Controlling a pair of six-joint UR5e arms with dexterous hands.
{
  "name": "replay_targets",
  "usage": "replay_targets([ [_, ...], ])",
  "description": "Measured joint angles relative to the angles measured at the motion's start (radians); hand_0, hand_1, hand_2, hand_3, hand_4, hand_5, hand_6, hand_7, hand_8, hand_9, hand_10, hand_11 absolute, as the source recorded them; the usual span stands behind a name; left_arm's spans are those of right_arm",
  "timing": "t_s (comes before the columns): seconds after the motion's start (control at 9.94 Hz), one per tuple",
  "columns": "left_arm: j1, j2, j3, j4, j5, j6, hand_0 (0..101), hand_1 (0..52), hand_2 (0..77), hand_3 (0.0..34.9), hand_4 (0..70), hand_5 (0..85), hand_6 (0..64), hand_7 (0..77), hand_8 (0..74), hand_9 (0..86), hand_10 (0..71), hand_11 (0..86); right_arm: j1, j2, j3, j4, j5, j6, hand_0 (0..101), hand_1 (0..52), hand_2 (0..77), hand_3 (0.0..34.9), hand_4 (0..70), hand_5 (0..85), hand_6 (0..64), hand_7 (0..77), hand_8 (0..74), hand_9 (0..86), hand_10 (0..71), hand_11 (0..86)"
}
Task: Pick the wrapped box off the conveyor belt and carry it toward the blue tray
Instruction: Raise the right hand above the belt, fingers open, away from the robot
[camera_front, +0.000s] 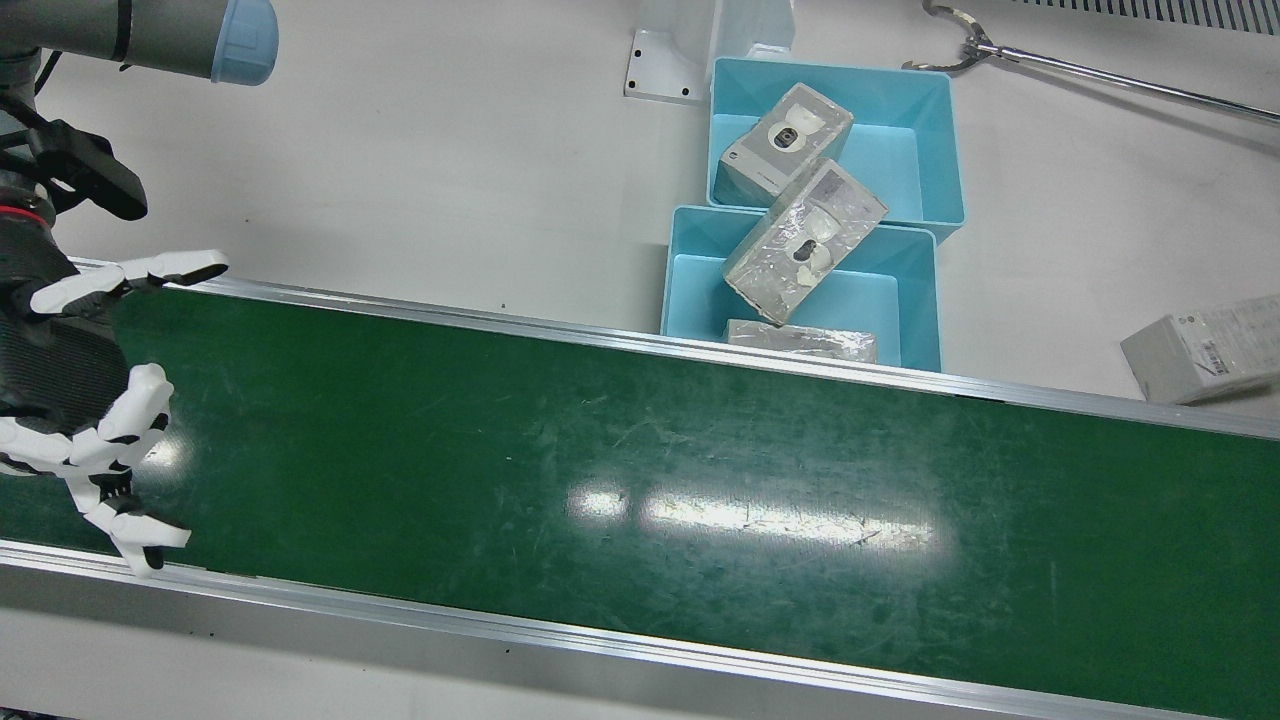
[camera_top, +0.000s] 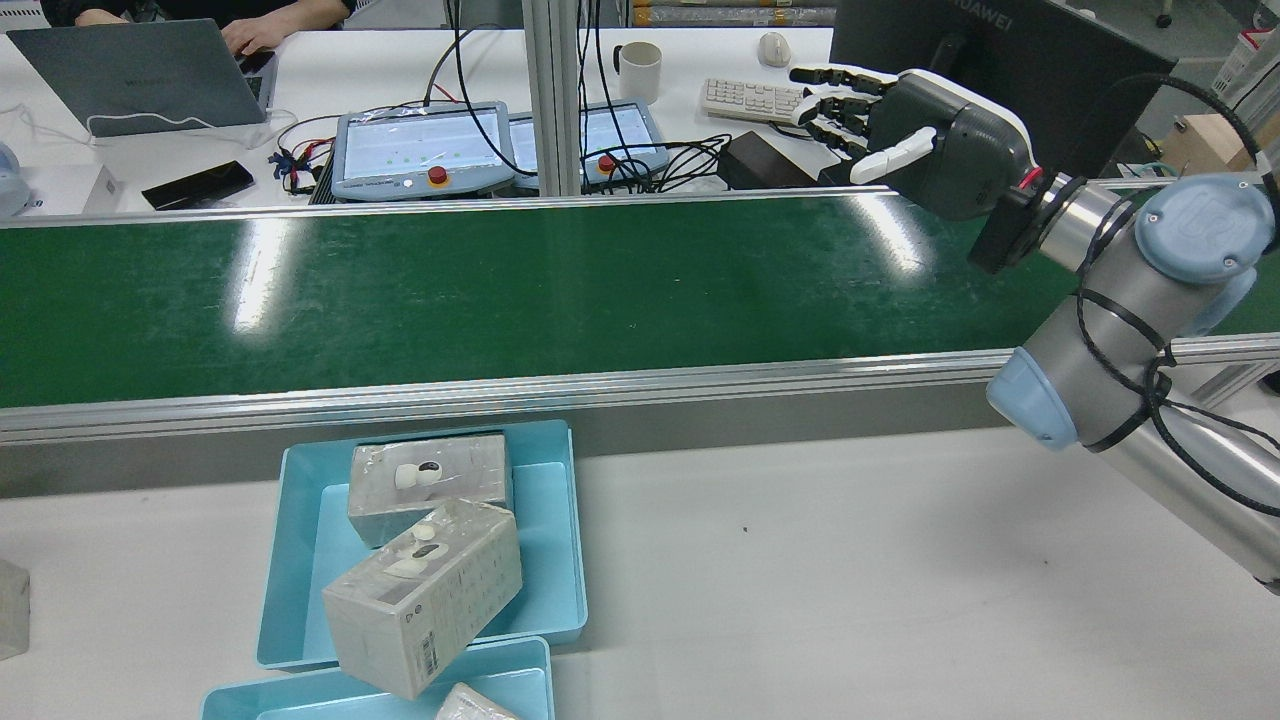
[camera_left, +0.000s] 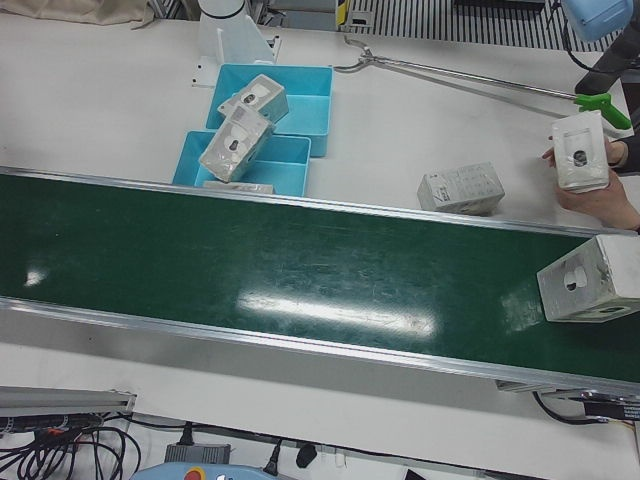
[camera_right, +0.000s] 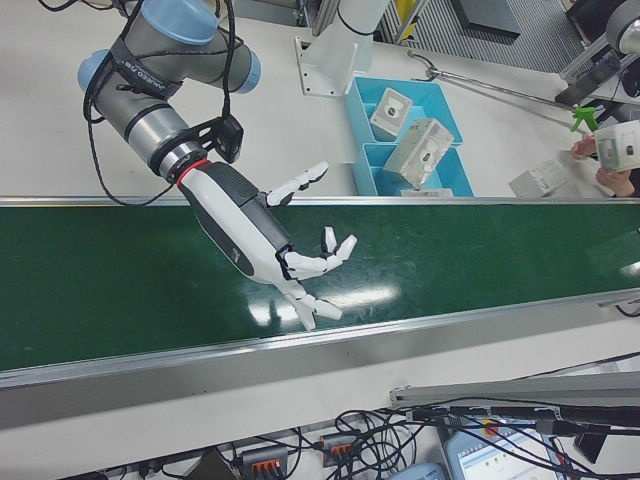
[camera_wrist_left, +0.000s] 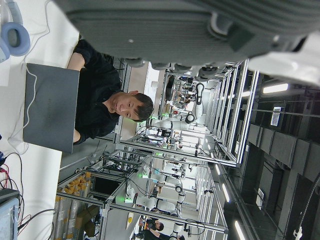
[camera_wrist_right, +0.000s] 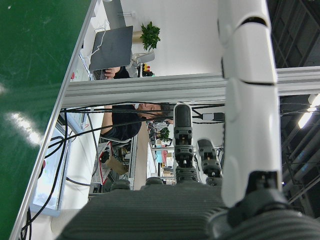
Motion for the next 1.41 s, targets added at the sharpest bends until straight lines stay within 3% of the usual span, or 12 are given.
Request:
replay_targets([
  [0.1,0.0,0.0,0.0,0.0,0.0,0.0,0,0.0,1.1,0.0,0.0,1.1,0.0,0.5,0.5,0.5,0.5,0.0,-0.003,-0.002,0.0,-0.001,-0.001,-0.003,50,15.8,8.2,8.8,4.9,9.8,14.7,20.2,0.0,1.6,0.0,1.6],
  [0.2,0.0,0.0,0.0,0.0,0.0,0.0,0,0.0,1.1,0.0,0.0,1.1,0.0,0.5,0.5,0.5,0.5,0.0,-0.005,-0.02,0.002,-0.002,0.002,-0.012,50,15.8,8.2,8.8,4.9,9.8,14.7,20.2,0.0,1.6,0.0,1.6],
  [0.3,0.0,0.0,0.0,0.0,0.0,0.0,0,0.0,1.1,0.0,0.0,1.1,0.0,0.5,0.5,0.5,0.5,0.0,-0.008,-0.042,0.003,-0.004,0.006,-0.021,50,19.1,12.0,8.5,9.8,14.7,1.1,14.2,0.0,1.6,0.0,1.6],
  [0.4,0.0,0.0,0.0,0.0,0.0,0.0,0,0.0,1.1,0.0,0.0,1.1,0.0,0.5,0.5,0.5,0.5,0.0,-0.009,-0.056,0.003,-0.006,0.009,-0.027,50,18.5,13.1,7.7,5.4,14.7,2.2,18.0,0.0,1.6,0.0,1.6],
  [0.7,0.0,0.0,0.0,0.0,0.0,0.0,0,0.0,0.5,0.0,0.0,1.1,0.0,0.5,0.5,0.0,0.5,0.0,-0.01,-0.067,0.013,-0.006,0.012,-0.031,50,18.5,14.2,6.9,7.6,14.2,1.1,15.3,0.0,1.6,0.0,1.6],
  [1.01,0.0,0.0,0.0,0.0,0.0,0.0,0,0.0,0.5,0.0,0.0,1.1,0.0,0.5,0.5,0.5,0.0,0.0,-0.009,-0.081,0.07,-0.013,0.039,-0.03,50,18.5,14.2,4.7,7.6,15.3,1.1,15.3,0.0,1.6,0.0,1.6],
  [1.31,0.0,0.0,0.0,0.0,0.0,0.0,0,0.0,0.5,0.0,0.0,1.1,0.0,0.5,0.5,0.5,0.0,0.5,-0.008,-0.102,0.114,-0.067,0.053,-0.027,50,18.5,14.2,4.4,7.6,16.4,1.1,17.5,0.0,1.6,0.0,1.6],
  [1.41,0.0,0.0,0.0,0.0,0.0,0.0,0,0.0,1.1,0.0,0.0,1.1,0.0,0.5,0.5,0.5,0.5,0.0,-0.009,-0.113,0.121,-0.076,0.054,-0.03,50,16.9,10.4,4.5,6.0,16.4,0.0,15.8,0.0,1.6,0.0,1.6],
])
